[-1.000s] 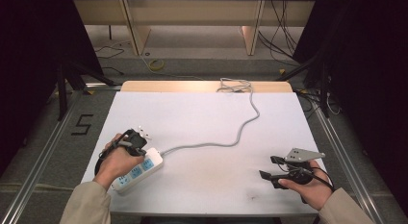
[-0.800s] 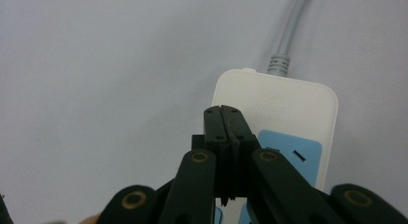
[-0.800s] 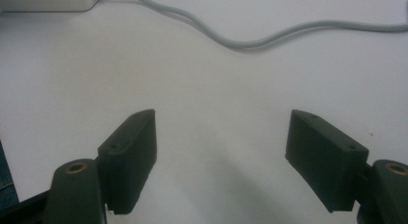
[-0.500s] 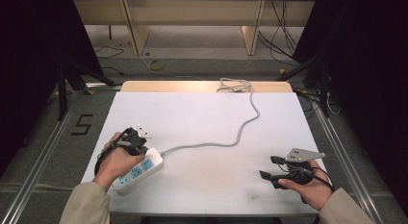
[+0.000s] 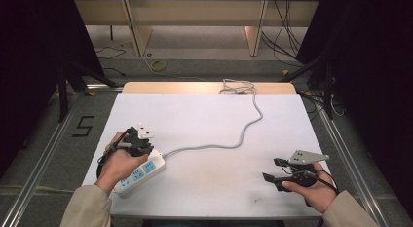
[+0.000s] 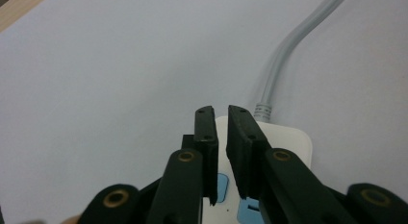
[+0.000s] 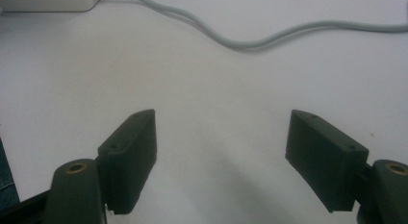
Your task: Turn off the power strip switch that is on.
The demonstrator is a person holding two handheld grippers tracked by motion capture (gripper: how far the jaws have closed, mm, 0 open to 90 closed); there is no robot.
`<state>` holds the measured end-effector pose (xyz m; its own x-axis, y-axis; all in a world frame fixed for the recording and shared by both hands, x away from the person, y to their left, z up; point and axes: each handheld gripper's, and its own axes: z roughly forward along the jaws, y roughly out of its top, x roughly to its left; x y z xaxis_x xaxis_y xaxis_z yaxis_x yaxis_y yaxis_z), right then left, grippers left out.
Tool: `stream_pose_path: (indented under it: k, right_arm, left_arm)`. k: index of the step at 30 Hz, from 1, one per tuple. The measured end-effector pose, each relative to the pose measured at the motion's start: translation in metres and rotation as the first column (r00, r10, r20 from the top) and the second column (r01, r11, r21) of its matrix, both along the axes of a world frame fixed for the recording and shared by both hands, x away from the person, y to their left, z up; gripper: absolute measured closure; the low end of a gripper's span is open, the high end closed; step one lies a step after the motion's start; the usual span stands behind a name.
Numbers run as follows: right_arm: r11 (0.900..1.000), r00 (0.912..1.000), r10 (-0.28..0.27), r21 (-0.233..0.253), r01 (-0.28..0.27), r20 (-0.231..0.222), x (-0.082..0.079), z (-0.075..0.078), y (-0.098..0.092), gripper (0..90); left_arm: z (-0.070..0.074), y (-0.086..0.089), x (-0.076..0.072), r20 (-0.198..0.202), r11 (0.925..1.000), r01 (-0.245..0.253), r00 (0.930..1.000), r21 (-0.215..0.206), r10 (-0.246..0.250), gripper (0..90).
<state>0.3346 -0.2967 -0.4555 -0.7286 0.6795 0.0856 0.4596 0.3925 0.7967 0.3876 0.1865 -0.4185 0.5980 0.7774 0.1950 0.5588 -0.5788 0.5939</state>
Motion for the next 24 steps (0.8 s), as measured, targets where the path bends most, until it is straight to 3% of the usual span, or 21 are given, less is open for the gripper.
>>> stream_pose_path:
  k: [11,24]
  right_arm:
    - [1.000,1.0000,-0.002,0.003,0.002,-0.003,0.000,0.000,0.000,27.1]
    - [1.000,1.0000,-0.002,0.002,0.002,-0.004,0.000,0.000,0.000,27.1]
  left_arm:
    - [0.003,-0.008,-0.003,0.038,0.9967,0.042,0.9985,-0.069,-0.040,67.5]
    - [0.007,-0.020,-0.008,0.093,0.9838,0.094,0.9925,-0.153,-0.080,52.3]
